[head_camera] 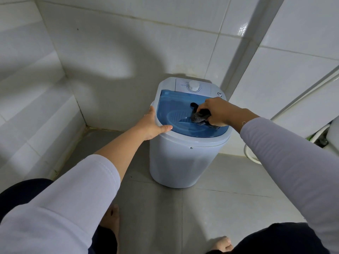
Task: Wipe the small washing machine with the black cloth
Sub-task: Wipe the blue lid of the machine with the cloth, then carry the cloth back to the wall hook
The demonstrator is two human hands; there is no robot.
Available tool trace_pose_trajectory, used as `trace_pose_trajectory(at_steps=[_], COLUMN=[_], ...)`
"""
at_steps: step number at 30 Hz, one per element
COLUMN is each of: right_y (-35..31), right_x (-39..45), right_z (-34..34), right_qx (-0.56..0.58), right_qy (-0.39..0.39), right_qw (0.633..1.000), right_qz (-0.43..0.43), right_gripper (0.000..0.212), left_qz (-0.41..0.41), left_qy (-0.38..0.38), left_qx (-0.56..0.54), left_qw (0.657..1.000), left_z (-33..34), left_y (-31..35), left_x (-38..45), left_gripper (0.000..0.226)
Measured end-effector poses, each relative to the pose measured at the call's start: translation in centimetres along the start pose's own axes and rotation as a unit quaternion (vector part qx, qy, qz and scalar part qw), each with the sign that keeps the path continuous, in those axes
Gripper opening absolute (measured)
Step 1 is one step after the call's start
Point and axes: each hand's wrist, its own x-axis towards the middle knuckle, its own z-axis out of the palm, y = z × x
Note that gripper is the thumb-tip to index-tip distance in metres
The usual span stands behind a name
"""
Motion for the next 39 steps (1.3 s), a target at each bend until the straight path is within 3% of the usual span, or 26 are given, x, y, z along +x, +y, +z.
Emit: trace_pose_trajectory(at_steps=[4, 9, 15, 25, 28, 30, 35, 39], right_y=[-0.4, -3.4, -6.0, -1.0, 0.8, 1.8, 2.2, 0.8], right_x=[-1.0, -2.9, -4.6, -8.0, -8.8, -9.1, -8.3, -7.0], right_z=[-0.1, 0.7, 3.6, 3.9, 3.4, 2.3, -1.4, -3.6], right_qx=[0.043, 0.049, -0.013, -0.028, 0.004, 0.083, 0.313, 0.507], right_qy=[0.053, 0.108, 0.117, 0.077, 0.054, 0.072, 0.149, 0.125], right_qw=[0.998, 0.989, 0.978, 0.989, 0.997, 0.994, 0.931, 0.836], right_qz=[0.004, -0.085, -0.171, -0.121, -0.058, 0.016, 0.112, 0.166], right_gripper=[0.044, 0.044, 0.041, 0.039, 0.038, 0.037, 0.043, 0.050], left_qz=[-0.006, -0.020, 0.000, -0.001, -0.001, 0.023, 0.154, 0.242], left_qy=[-0.005, -0.019, 0.031, 0.081, 0.100, 0.106, 0.122, 0.123], left_qx=[-0.016, -0.066, -0.081, 0.008, 0.057, 0.078, 0.018, -0.029], left_qw=[1.000, 0.997, 0.996, 0.997, 0.993, 0.991, 0.980, 0.962], left_z=[0.0, 0.2, 1.1, 1.9, 2.0, 1.9, 0.9, -0.6], left_y=[0.0, -0.3, 0.4, 0.5, 0.7, 1.4, 5.6, 8.7], left_x=[0.0, -0.5, -1.6, -1.2, -1.1, -1.2, -2.8, -4.3], left_gripper=[0.101, 0.094, 0.076, 0.070, 0.066, 0.068, 0.048, 0.033])
